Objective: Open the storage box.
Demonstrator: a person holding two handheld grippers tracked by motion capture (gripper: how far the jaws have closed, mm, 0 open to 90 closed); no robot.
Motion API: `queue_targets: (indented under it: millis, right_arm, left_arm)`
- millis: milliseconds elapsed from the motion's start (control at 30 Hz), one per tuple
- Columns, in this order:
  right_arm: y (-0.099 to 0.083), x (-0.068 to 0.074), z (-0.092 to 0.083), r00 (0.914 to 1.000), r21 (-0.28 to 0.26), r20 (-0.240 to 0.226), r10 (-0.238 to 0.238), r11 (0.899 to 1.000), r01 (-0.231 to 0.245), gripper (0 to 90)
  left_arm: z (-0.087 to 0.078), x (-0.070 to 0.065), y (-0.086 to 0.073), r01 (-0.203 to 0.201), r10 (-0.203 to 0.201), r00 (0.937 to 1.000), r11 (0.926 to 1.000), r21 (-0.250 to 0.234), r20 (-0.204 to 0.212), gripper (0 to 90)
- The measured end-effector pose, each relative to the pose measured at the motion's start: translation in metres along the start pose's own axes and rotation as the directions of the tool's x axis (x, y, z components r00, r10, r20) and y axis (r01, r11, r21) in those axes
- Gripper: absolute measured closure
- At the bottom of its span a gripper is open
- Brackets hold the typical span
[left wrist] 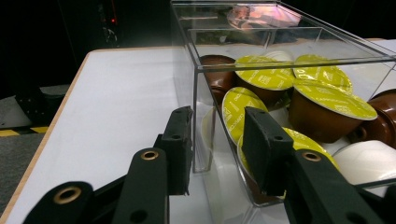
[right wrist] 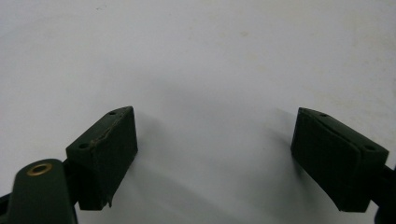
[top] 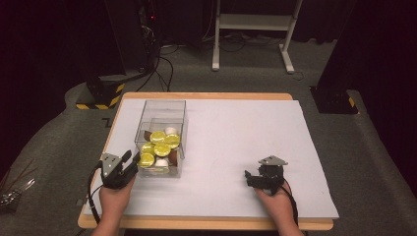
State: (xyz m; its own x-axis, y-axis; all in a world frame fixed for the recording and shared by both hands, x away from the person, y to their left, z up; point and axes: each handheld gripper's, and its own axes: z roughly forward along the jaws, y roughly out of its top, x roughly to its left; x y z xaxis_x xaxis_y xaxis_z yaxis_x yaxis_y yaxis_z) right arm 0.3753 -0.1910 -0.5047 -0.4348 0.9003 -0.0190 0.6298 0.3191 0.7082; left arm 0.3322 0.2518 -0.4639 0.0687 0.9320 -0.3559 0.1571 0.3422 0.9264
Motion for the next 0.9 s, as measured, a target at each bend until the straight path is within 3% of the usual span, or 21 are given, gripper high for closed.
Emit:
queue_targets:
  millis: [233, 367, 467, 900]
  right_arm:
    - [0.0, 0.0, 0.0, 1.0, 0.0, 0.0, 0.002, 1.0, -0.002, 14.6]
    - [0.0, 0.0, 0.0, 1.0, 0.0, 0.0, 0.002, 1.0, -0.002, 14.7]
    - [0.0, 0.0, 0.0, 1.0, 0.0, 0.0, 0.0, 1.0, 0.0, 14.7]
    - [0.0, 0.0, 0.0, 1.0, -0.001, 0.0, 0.0, 1.0, 0.0, 14.7]
  left_arm:
    - [-0.002, -0.003, -0.003, -0.007, 0.007, 0.9999, 0.9999, -0.015, -0.01, 67.3]
    - [-0.003, -0.008, -0.006, -0.039, 0.039, 0.9992, 0.9991, -0.019, -0.011, 78.2]
    - [-0.003, -0.008, -0.005, -0.021, 0.021, 0.9996, 0.9995, -0.023, -0.021, 83.5]
    - [-0.004, -0.009, -0.003, -0.029, 0.028, 0.9977, 0.9995, -0.011, -0.062, 88.5]
